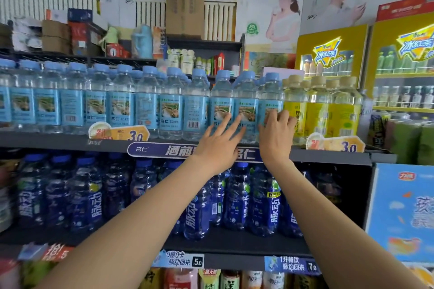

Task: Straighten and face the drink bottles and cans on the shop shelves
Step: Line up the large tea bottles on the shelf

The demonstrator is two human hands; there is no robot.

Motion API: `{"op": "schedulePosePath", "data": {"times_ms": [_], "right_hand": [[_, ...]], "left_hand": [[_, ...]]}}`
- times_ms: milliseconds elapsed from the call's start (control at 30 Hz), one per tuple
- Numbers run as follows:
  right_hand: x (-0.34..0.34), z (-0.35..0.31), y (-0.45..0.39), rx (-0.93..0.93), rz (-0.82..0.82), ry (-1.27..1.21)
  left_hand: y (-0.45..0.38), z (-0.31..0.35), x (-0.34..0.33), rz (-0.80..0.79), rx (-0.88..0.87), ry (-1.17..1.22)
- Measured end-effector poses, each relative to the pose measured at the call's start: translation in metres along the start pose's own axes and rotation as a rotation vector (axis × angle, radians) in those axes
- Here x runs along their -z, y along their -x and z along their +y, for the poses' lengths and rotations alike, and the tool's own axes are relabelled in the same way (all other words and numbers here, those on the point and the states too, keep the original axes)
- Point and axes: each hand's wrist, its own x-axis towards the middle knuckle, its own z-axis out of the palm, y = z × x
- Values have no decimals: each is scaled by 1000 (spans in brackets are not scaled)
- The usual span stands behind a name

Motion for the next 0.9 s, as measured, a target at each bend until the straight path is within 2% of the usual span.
{"op": "schedulePosePath", "data": {"times_ms": [133,233,300,367,433,533,733,900], "right_hand": [[-5,4,12,88,-48,33],[5,1,25,-38,-95,-121],[13,-9,38,-6,3,-201],[15,-31,55,133,114,-330],[13,-66,71,221,123,-459],[4,-127,97,270,-12,-604],[-14,-265,165,479,-238,-789],[-13,-405,234,654,-465,-871]], "left_hand": [[-1,3,-1,5,17,11],[4,7,-1,33,21,30],[15,6,-4,141,25,81],[36,3,-9,333,61,166],[61,-9,-9,453,169,253],[105,-48,-7,461,361,289],[228,-173,3,480,627,115],[356,-276,20,375,759,119]]}}
